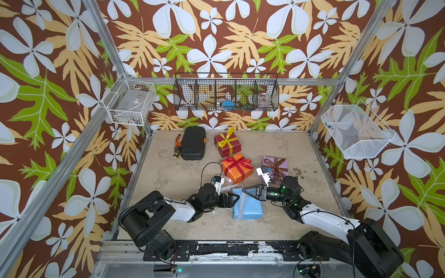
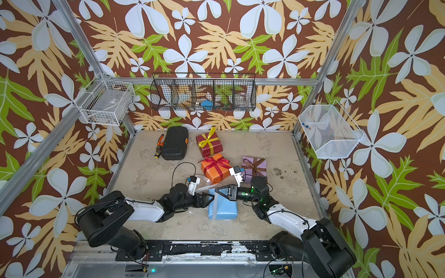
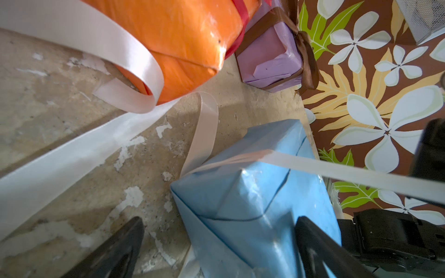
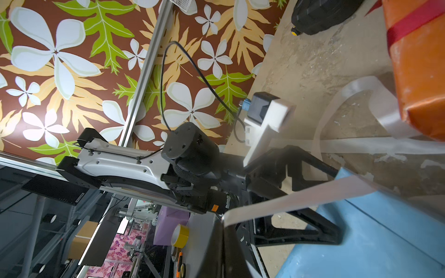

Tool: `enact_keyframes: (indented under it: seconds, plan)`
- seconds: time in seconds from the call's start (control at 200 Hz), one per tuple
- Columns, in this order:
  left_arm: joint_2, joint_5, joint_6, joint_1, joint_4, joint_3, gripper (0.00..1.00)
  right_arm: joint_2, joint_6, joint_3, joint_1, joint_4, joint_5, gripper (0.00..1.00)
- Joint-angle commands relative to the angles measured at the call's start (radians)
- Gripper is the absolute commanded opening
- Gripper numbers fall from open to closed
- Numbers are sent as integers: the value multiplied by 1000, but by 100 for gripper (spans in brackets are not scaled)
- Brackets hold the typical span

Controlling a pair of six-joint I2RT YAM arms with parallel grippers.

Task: Untie the ribbon bows on the gift boxes
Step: Pull the ribbon from the gift box.

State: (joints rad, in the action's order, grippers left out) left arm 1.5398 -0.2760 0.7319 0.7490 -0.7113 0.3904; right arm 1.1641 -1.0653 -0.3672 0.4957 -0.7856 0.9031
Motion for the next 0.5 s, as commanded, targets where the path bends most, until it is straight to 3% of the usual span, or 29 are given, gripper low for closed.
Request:
enact_keyframes:
  seconds: [0.0,0.27,0.495]
  plan:
    - [-8,48,-47,1,153,7,100,-19,-20,-14,-25,-134,45,0]
    - [-18,76,-71,1,209,18,100,-66,-79,37,-141,-195,93,0]
    - [-23,89,-78,0,222,5,100,-143,-59,53,-207,-121,108,0]
